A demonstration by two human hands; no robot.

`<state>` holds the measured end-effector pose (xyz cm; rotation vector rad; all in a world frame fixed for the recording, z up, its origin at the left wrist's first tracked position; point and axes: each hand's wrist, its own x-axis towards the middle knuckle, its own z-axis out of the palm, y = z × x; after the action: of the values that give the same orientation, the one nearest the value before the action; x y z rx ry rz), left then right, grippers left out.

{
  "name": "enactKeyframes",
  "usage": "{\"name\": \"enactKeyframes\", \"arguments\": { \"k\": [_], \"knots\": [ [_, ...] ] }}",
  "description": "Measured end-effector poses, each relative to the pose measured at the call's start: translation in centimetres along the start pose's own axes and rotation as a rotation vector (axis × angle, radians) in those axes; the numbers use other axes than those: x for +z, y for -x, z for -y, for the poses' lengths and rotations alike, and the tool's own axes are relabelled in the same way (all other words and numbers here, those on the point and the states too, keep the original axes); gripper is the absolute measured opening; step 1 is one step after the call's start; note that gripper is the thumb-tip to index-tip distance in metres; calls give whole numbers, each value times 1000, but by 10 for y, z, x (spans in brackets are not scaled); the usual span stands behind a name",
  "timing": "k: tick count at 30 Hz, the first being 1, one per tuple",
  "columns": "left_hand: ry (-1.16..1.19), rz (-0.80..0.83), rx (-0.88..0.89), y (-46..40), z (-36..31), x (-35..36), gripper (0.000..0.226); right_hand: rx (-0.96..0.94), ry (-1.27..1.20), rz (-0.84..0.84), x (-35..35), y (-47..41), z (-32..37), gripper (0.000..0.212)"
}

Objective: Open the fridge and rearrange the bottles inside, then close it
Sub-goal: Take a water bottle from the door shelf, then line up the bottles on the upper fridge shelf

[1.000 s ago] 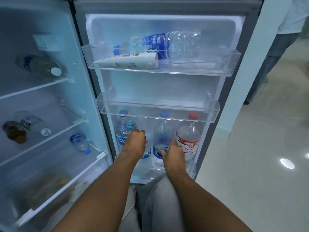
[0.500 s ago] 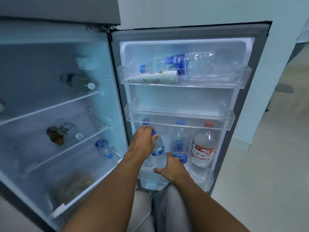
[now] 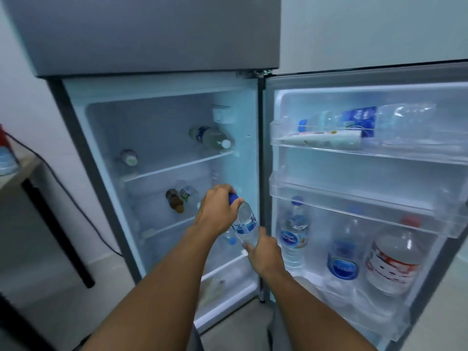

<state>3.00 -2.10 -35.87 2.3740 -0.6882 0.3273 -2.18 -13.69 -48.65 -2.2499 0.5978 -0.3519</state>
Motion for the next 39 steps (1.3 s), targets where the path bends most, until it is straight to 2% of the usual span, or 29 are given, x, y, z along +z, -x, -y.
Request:
{"name": "enactKeyframes", "arguments": {
  "k": [3, 5, 7, 11, 16, 20, 25, 34, 37, 39],
  "knots": [
    [41, 16, -58, 1, 20, -27, 25, -89, 23, 21, 11, -6, 32, 39],
    [110, 38, -129, 2, 34, -38, 44, -167, 33, 44, 16, -12, 55, 38],
    [221, -58, -220, 1, 46, -48, 53, -238, -3, 73, 19, -22, 76, 39],
    [352, -282, -249, -11, 67, -69, 40, -372, -150, 108, 22, -49, 119, 39],
    [243, -568, -125, -31, 75, -89, 37, -529, -190, 53, 23, -92, 174, 60],
    [188, -694, 44, -46, 77, -99, 36, -571, -166, 32, 22, -123, 192, 53],
    [181, -720, 157, -75, 74, -106, 34, -636, -173, 8, 12, -150, 179, 69],
    [79, -719, 371, -102, 70, -114, 36, -834, -144, -164, 11, -171, 168, 62],
    [57, -708, 444, -101, 69, -114, 35, -755, -223, -168, 15, -170, 175, 67],
    [18, -691, 473, -99, 69, -115, 36, -688, -306, -114, 17, -170, 186, 63]
  ]
}}
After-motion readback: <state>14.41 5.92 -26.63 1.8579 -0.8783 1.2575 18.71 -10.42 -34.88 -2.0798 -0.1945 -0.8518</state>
